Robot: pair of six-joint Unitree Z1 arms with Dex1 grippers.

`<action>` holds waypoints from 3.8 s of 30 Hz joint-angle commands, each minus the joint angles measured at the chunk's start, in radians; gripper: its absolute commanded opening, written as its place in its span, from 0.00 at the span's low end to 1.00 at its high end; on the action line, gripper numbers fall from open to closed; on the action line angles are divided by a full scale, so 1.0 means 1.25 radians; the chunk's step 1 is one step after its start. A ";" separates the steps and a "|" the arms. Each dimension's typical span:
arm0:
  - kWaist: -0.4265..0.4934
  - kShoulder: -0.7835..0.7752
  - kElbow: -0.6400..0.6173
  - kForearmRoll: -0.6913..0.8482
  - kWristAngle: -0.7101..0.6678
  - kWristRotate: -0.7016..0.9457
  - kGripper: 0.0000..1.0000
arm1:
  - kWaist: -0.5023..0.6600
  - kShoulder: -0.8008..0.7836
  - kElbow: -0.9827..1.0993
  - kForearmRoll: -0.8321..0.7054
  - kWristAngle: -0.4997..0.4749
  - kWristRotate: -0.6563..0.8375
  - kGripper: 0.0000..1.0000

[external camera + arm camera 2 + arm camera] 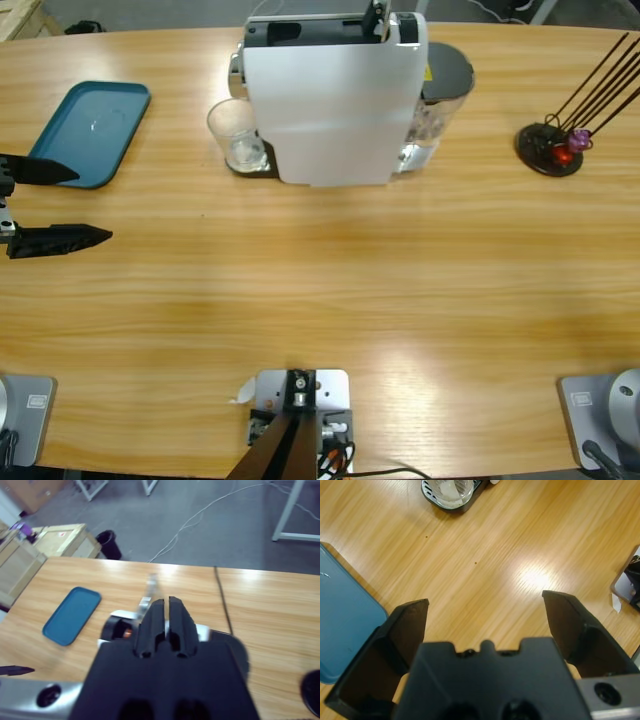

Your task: Pour coffee

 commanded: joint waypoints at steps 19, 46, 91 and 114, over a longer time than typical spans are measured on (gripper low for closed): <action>-0.007 -0.032 0.052 0.007 0.009 -0.005 1.00 | 0.084 0.234 -0.085 -0.042 0.053 0.170 0.00; -0.019 -0.012 0.067 -0.003 0.009 -0.005 1.00 | 0.115 0.410 0.023 -0.184 0.113 0.157 0.00; -0.019 -0.016 0.069 -0.026 0.058 -0.039 1.00 | 0.072 0.187 -0.234 0.166 0.013 -0.141 1.00; -0.020 0.017 0.072 -0.027 0.074 -0.054 1.00 | -0.220 0.316 -0.681 0.814 0.315 -0.212 0.00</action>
